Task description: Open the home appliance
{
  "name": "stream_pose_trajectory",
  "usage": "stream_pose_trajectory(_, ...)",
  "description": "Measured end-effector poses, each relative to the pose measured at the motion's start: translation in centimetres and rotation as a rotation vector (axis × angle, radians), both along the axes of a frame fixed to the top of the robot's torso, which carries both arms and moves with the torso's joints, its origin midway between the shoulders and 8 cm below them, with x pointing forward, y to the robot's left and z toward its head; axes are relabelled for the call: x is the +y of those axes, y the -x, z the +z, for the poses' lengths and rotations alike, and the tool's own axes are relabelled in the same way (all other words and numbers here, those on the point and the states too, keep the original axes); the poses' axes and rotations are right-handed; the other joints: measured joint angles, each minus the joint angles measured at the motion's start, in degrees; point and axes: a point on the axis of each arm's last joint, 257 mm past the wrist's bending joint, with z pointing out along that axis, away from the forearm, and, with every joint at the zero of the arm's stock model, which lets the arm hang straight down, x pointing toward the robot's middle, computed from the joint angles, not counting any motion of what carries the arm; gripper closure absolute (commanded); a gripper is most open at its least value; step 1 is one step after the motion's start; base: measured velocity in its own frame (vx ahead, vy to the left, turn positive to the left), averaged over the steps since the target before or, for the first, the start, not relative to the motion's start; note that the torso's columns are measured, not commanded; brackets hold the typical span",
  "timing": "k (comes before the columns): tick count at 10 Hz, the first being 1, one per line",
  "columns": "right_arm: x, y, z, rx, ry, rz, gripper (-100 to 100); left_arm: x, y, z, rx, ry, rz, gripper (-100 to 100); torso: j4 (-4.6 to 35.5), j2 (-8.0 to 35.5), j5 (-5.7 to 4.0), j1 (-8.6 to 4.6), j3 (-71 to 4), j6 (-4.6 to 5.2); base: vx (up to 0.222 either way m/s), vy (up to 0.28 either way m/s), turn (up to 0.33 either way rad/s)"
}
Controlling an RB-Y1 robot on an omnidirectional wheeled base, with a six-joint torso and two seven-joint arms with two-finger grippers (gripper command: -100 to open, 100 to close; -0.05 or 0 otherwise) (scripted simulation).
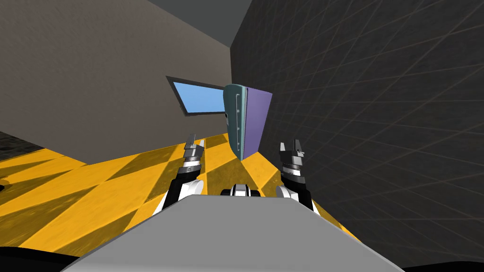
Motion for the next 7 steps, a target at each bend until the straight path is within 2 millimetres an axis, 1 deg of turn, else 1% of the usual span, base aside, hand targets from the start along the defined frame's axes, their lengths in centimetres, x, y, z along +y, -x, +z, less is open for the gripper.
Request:
stream_pose_trajectory(3,0.0,0.0,0.0,0.0,0.0,0.0,0,-0.1,-1.3,-0.7,0.04,-0.052,-0.029,-100,0.76,0.68,-0.02,-0.05,-1.46,0.0,0.051,-0.077,-0.003)
stream_pose_trajectory(5,0.0,0.0,0.0,0.0,0.0,0.0,0,0.4,-2.3,-1.6,0.077,-0.081,-0.043,-100,0.79,0.74,0.0,0.0,-1.43,0.0,0.078,-0.109,-0.005)
stream_pose_trajectory(7,0.0,0.0,0.0,0.0,0.0,0.0,0,1.3,-3.7,-2.3,0.118,-0.105,-0.049,-100,0.79,0.71,-0.03,-0.07,-1.45,0.0,0.112,-0.149,-0.005)
